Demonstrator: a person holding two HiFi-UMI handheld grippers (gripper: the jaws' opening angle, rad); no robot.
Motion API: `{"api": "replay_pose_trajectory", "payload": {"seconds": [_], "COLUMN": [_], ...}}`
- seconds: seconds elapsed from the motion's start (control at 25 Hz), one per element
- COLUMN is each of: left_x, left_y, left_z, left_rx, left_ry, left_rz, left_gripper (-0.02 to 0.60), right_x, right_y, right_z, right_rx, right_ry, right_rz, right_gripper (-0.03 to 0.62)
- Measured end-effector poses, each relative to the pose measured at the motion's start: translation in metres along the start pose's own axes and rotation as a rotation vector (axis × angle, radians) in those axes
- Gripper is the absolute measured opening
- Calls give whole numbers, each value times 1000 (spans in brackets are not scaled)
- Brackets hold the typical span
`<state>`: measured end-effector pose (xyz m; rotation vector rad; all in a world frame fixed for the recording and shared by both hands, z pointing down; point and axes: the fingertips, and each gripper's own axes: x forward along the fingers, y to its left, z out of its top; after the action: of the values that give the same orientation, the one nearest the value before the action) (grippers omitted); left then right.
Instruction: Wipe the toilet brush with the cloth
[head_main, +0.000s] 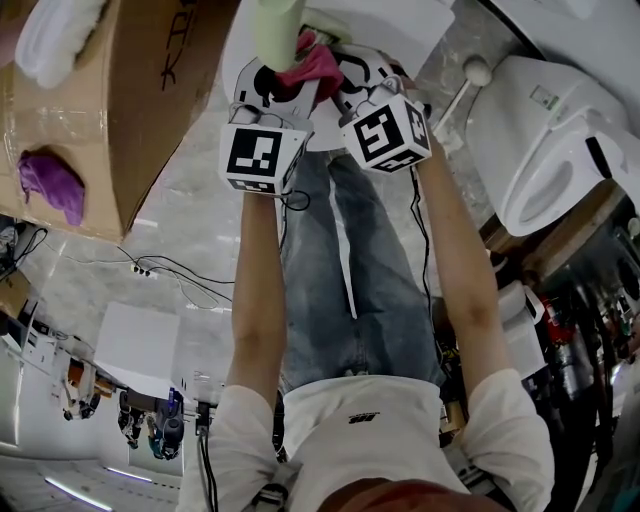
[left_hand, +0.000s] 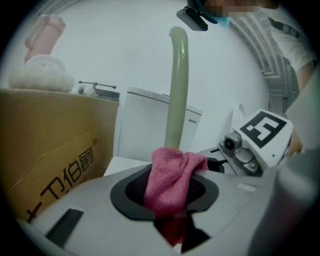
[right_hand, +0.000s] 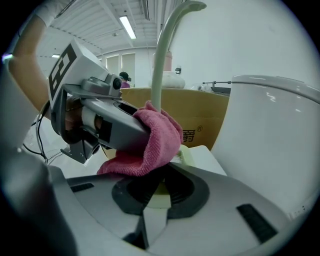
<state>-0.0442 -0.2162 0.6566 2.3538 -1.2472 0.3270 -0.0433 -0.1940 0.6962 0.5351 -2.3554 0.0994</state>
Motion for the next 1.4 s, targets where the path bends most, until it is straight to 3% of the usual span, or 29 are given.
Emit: {"api": "replay_pose_trajectory", "payload": {"seconds": [0.6,0.8,1.04,1.2,1.4], "left_x": [-19,-33,-49,-55,-59], "left_y": [-4,-6,-11,-15,-15], "left_z": [32,62,117,142,157], "left_rx": [22,21,50,92,83], "left_ry": [-30,-74,-188,-200,-189], "left_rz": [56,75,53,40,34], "left_gripper": [109,100,92,92,107], "right_x": [0,0,1,1,1], "right_y": [-1,-1,0,-1,0], "right_z": [0,1,1,2,2], "right_rx": [10,10,11,10,11], "right_ry": [-9,-4,6,10,15], "right_rz": [14,18,20,23,27], "right_gripper": [21,21,21,21,21]}}
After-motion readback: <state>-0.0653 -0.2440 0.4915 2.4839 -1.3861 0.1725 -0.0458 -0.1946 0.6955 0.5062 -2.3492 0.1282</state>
